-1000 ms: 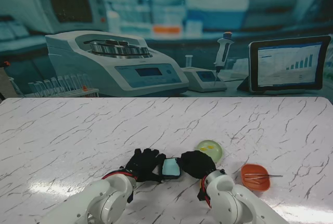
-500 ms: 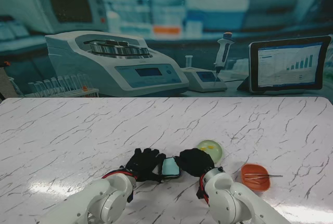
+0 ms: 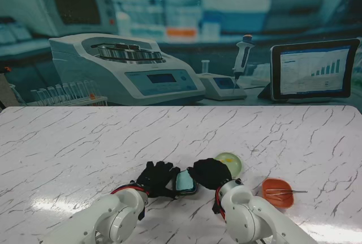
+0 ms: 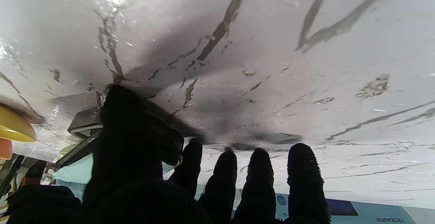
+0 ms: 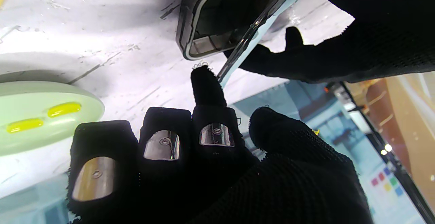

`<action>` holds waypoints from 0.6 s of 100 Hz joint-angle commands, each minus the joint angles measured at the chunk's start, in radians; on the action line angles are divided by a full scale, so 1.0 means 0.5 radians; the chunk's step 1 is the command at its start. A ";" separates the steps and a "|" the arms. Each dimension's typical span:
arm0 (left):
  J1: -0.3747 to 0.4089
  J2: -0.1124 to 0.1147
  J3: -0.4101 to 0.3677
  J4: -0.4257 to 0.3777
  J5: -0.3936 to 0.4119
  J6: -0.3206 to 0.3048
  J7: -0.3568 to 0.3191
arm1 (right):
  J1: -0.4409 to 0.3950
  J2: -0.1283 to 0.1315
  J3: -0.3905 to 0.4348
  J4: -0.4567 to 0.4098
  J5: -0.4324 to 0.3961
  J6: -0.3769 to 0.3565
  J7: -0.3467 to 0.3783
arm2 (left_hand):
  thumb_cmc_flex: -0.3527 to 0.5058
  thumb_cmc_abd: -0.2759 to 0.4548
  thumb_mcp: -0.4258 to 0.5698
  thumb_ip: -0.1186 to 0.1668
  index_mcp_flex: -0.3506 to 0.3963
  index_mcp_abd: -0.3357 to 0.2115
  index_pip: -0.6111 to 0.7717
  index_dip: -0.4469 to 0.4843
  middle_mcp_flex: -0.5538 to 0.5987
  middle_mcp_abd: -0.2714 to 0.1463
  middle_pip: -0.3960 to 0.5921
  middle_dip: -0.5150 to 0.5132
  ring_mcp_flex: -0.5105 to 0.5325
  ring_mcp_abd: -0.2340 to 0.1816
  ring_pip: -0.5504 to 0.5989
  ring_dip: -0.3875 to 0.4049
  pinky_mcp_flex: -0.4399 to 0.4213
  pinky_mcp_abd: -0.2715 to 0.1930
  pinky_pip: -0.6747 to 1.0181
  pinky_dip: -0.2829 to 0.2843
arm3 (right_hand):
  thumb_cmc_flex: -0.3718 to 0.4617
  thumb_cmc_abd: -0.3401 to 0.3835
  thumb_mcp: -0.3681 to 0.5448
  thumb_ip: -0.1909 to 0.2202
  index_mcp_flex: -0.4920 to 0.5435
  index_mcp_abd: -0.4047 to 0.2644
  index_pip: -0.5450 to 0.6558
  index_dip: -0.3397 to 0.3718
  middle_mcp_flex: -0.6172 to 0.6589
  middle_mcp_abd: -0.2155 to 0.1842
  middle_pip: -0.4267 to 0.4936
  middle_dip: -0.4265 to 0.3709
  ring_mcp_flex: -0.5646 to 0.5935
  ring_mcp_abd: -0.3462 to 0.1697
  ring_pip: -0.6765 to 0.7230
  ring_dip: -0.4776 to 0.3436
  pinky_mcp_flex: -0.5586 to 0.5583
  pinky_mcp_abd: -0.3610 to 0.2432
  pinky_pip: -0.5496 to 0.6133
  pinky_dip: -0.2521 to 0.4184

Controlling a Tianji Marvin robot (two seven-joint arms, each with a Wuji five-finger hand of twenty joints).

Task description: Refill the pill box with tweezers

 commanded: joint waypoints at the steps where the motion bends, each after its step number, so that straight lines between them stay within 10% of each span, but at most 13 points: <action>1: 0.025 -0.004 0.022 0.043 -0.017 -0.057 -0.050 | -0.008 -0.015 -0.018 -0.026 -0.005 -0.005 -0.008 | 0.129 0.037 0.053 0.069 0.122 -0.122 0.115 0.022 0.042 -0.032 0.018 0.007 0.041 -0.041 0.034 0.015 -0.030 -0.013 0.063 0.009 | -0.054 -0.009 0.033 0.073 0.036 -0.050 -0.028 -0.065 0.061 0.052 0.141 -0.006 0.130 -0.347 0.162 -0.010 0.056 -0.955 0.514 -0.014; 60: 0.021 0.000 0.021 0.041 -0.031 -0.066 -0.080 | 0.008 -0.040 -0.092 -0.068 -0.024 0.012 -0.113 | 0.126 0.038 0.054 0.070 0.123 -0.128 0.109 0.018 0.044 -0.033 0.014 0.004 0.041 -0.041 0.027 0.012 -0.029 -0.010 0.043 -0.003 | -0.030 0.009 0.009 0.037 0.016 -0.022 -0.060 -0.085 0.062 0.050 0.137 -0.007 0.139 -0.338 0.160 -0.024 0.068 -0.948 0.517 -0.028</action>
